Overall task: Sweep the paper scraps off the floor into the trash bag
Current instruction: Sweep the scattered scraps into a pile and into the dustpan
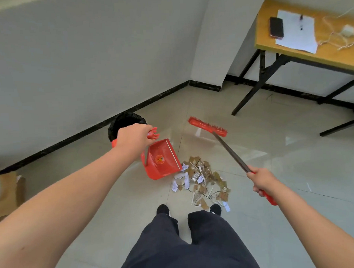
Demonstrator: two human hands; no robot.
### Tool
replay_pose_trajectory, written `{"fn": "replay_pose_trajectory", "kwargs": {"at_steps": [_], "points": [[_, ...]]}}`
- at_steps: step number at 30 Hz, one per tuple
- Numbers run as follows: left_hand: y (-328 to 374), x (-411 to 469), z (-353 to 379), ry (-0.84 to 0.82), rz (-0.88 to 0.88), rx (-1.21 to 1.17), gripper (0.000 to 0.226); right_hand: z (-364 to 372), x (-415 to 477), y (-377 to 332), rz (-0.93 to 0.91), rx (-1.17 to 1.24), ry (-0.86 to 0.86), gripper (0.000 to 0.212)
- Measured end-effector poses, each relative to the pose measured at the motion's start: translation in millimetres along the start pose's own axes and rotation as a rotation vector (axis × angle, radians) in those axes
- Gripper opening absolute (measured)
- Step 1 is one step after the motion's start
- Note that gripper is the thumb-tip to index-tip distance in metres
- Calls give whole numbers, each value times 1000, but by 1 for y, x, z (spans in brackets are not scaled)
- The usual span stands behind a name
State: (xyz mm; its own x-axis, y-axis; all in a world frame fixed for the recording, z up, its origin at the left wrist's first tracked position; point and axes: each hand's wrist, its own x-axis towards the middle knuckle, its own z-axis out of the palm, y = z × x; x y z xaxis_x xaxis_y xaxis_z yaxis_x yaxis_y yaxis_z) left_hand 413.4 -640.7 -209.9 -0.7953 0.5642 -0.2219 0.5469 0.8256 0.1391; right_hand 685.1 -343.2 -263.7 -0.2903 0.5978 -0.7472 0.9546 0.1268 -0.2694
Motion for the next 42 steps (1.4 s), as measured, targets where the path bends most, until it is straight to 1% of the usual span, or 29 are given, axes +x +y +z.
{"fn": "replay_pose_trajectory", "kwargs": {"at_steps": [4, 7, 8, 9, 10, 11, 12, 15, 18, 21, 24, 28, 34, 41, 42], "points": [[40, 9, -9, 6, 105, 26, 19, -22, 9, -12, 56, 140, 4, 49], [79, 18, -18, 26, 157, 39, 22, -51, 13, -7, 86, 238, -27, 60], [94, 22, -21, 32, 178, 49, 23, -63, 14, -2, 101, 282, -45, 57], [112, 27, -22, 43, 195, 57, 23, -77, 15, 5, 123, 309, -64, 43], [130, 33, -23, 53, 205, 61, 22, -93, 17, 14, 148, 328, -75, 24], [150, 38, -22, 63, 213, 60, 21, -109, 19, 25, 176, 352, -80, 13], [170, 43, -21, 70, 219, 62, 20, -127, 23, 39, 195, 364, -84, 9], [237, 55, -11, 78, 248, 86, 19, -178, 42, 83, 242, 379, -73, 12], [307, 61, 5, 82, 268, 116, 19, -227, 69, 125, 267, 355, -59, 22], [373, 63, 20, 75, 251, 109, 22, -271, 94, 155, 257, 352, -43, 17], [433, 70, 36, 76, 248, 120, 26, -314, 119, 179, 246, 345, -33, 19], [500, 82, 50, 34, 280, 154, 25, -364, 151, 202, 225, 336, -17, 14], [570, 123, 66, -16, 260, 148, 24, -423, 206, 206, 235, 335, 7, 22], [631, 186, 87, -72, 229, 76, 22, -489, 288, 171, 289, 311, -1, 6], [639, 195, 87, -77, 215, 66, 22, -496, 299, 168, 277, 309, 1, 9]]}}
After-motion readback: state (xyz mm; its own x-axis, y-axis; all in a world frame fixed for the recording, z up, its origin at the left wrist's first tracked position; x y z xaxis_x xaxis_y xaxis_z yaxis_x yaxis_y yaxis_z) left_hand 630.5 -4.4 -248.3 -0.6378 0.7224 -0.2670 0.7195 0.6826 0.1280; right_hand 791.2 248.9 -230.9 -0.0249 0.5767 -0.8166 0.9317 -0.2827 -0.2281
